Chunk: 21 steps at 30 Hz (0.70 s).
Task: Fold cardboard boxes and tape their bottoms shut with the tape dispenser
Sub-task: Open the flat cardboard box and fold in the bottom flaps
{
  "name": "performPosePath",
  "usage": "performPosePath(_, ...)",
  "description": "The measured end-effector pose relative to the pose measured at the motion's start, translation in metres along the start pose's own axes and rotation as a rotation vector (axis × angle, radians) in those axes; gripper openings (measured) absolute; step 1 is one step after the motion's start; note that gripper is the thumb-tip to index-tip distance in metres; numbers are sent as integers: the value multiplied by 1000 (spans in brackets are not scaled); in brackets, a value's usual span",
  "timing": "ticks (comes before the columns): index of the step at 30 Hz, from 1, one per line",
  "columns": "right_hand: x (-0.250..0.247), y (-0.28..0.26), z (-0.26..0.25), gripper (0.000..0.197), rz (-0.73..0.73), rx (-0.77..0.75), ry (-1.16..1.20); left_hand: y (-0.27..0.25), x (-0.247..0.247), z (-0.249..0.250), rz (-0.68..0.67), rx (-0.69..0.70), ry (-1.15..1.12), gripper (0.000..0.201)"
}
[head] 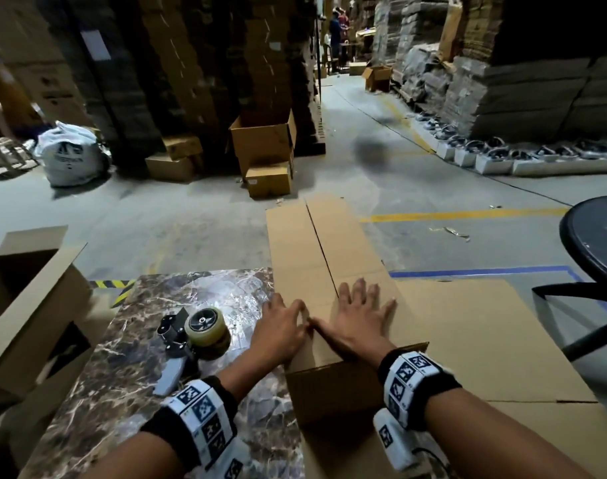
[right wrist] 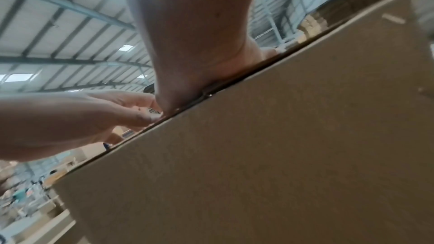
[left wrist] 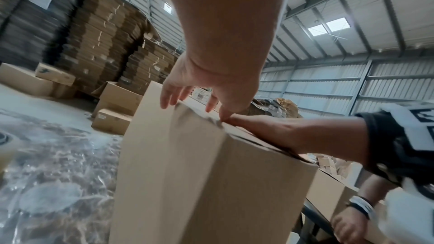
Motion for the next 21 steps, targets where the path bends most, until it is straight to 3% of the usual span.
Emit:
performPosePath(4, 3, 20, -10, 115, 19, -36, -24, 53, -16, -33, -31, 21, -22, 40)
performPosePath(9, 3, 53, -21, 111, 12, -61, -49, 156, -33, -71, -21, 14, -35, 54)
performPosePath(15, 4, 91, -34, 110, -71, -50, -95, 289, -37, -75, -21, 130, -16, 74)
performPosePath(21, 3, 96, -30, 119, -168, -37, -121, 359, -26, -79, -62, 221, 28, 106)
Point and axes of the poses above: each hand's wrist, its own y-axis towards the middle knuckle, its own x-axis out of the palm, z = x × y, the point moved 6 cm from there along y, towards the middle knuckle, and after that the axes turned 5 degrees about z, right-handed, at the moved point
